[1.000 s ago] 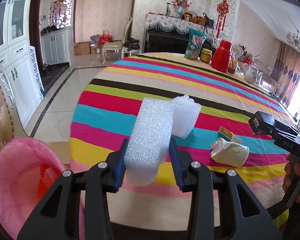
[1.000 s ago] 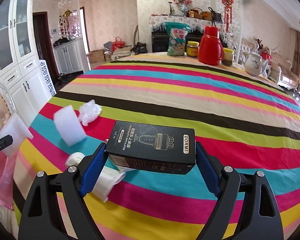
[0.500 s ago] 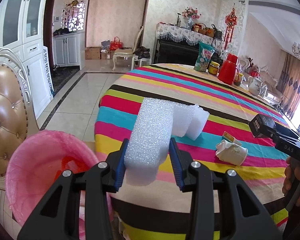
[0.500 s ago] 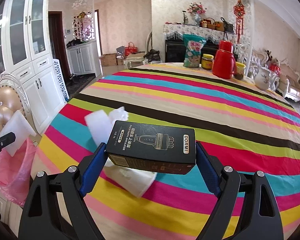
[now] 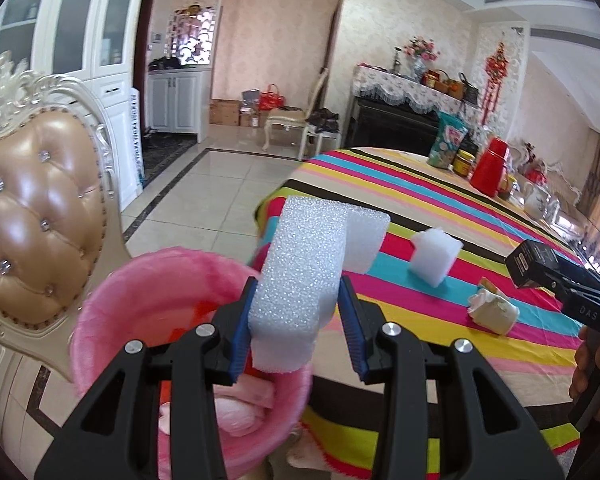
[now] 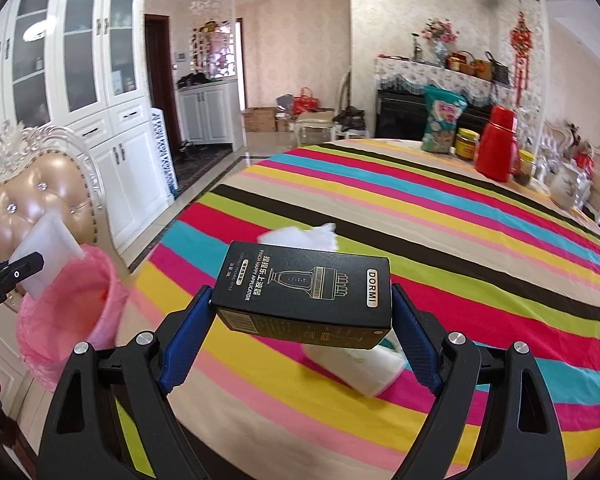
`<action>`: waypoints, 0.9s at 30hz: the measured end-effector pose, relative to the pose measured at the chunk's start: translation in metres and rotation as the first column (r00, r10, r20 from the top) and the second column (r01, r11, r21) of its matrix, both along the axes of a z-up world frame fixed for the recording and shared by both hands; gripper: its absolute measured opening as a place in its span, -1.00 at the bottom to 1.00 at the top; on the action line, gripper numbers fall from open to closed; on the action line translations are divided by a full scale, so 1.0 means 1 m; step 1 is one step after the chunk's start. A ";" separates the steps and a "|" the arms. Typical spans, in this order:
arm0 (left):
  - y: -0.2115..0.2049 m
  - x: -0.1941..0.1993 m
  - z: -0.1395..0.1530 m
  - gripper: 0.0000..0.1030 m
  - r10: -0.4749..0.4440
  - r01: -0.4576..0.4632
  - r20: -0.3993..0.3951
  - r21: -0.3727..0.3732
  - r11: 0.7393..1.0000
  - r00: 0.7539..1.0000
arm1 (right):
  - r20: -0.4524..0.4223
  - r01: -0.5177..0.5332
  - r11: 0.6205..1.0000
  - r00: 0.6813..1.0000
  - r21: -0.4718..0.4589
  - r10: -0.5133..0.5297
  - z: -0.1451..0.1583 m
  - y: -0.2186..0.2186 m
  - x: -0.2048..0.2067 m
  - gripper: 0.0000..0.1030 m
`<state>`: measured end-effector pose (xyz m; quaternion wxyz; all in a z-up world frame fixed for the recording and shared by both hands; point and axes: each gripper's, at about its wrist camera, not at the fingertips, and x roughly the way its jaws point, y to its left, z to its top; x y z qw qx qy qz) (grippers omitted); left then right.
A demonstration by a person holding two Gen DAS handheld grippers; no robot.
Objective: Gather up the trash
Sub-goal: 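Carry the foam block and black box over the pink bin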
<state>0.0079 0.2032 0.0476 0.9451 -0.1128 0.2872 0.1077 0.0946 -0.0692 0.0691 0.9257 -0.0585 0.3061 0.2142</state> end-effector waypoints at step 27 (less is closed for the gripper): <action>0.096 -0.072 -0.004 -0.24 0.202 -0.201 0.016 -0.040 0.979 0.979 | -0.026 -0.337 0.941 0.941 -0.012 0.337 0.005 0.163 -0.045 0.57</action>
